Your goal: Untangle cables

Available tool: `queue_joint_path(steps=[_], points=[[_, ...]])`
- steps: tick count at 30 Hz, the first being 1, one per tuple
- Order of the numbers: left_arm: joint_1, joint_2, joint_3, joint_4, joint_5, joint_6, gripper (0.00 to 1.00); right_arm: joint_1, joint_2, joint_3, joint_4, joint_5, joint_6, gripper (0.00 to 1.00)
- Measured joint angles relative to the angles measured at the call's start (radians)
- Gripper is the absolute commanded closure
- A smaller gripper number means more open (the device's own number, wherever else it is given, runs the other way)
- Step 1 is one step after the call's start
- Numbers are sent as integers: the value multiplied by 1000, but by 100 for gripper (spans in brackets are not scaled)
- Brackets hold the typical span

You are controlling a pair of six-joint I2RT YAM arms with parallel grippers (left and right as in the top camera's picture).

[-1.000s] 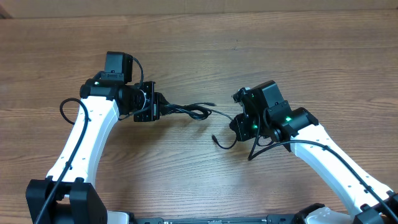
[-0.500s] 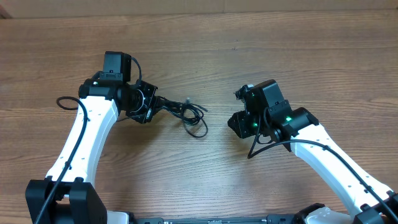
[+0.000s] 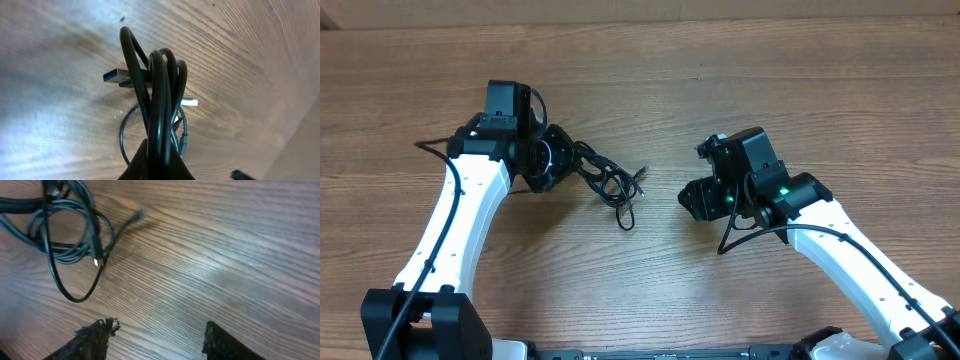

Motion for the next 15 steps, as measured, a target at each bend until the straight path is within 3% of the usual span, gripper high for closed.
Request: queue_joint_path(steps=[9, 15], points=[[-1, 0, 0, 38, 22, 269, 96, 0, 0, 0, 50, -73, 0, 37], [-22, 0, 0, 68, 181, 573, 96, 0, 0, 0, 75, -99, 0, 37]])
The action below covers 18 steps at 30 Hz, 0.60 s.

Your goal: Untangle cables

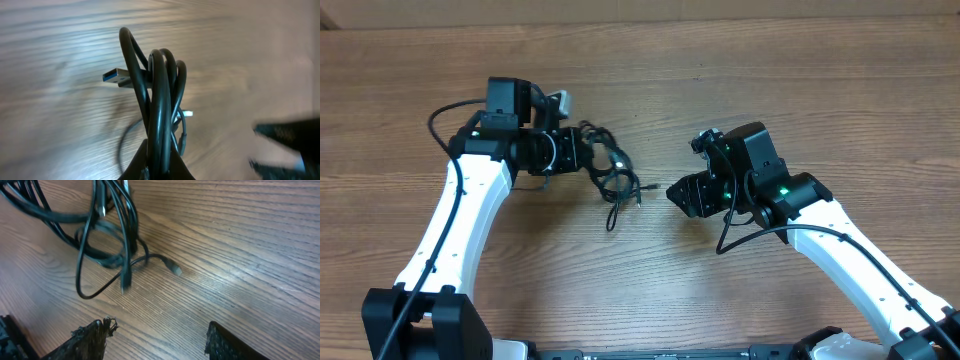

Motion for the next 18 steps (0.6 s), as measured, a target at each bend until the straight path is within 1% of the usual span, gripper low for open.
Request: queue_joint_path(steps=[4, 9, 14, 16, 18], points=[[-14, 0, 0, -26, 96, 164, 96, 0, 0, 0, -2, -6, 0, 37], [-14, 0, 0, -128, 136, 342, 96, 0, 0, 0, -2, -7, 0, 36], [-14, 0, 0, -154, 172, 442, 96, 0, 0, 0, 5, -8, 0, 36], [-14, 0, 0, -154, 215, 481, 96, 0, 0, 0, 5, -8, 1, 33], [-14, 0, 0, -150, 267, 523, 96, 0, 0, 0, 5, -8, 2, 28]])
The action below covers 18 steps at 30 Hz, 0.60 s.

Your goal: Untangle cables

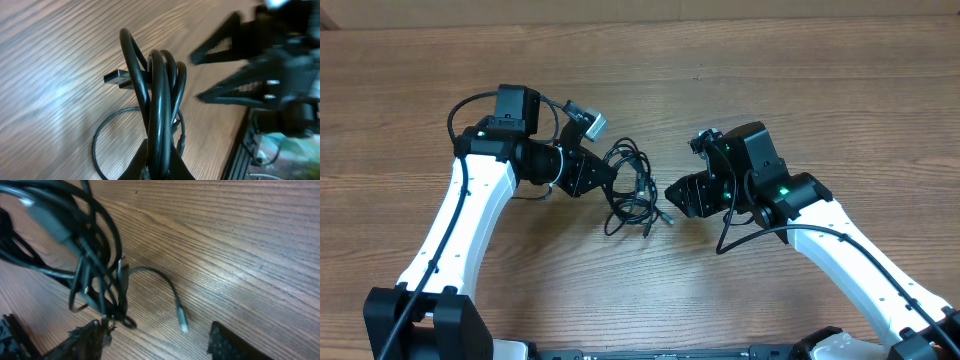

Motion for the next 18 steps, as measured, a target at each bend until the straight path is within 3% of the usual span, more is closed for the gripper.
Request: queue_joint_path(steps=[3, 10, 18], points=[[0, 0, 0, 24, 63, 39, 96, 0, 0, 0, 0, -14, -3, 21], [0, 0, 0, 37, 150, 76, 96, 0, 0, 0, 2, -40, -6, 20], [0, 0, 0, 43, 168, 72, 96, 0, 0, 0, 22, -59, -6, 30]])
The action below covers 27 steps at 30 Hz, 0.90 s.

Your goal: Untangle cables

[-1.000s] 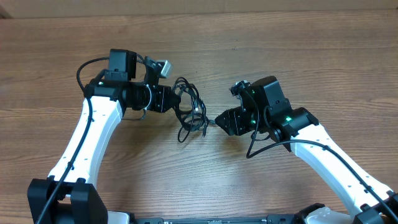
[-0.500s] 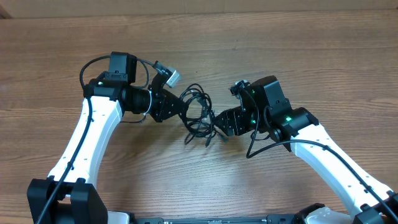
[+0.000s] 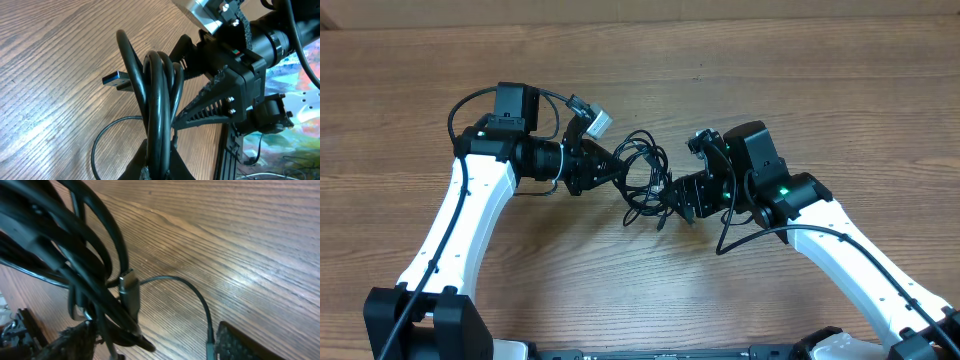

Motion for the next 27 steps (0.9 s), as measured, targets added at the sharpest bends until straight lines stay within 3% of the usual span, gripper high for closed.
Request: queue_joint_path(steps=[11, 21, 27], points=[[0, 0, 0, -8, 32, -19, 96, 0, 0, 0, 33, -43, -2, 52], [-25, 0, 0, -3, 47, -20, 96, 1, 0, 0, 41, -63, -5, 95], [-24, 0, 0, 0, 47, -21, 96, 1, 0, 0, 41, -67, -3, 96]])
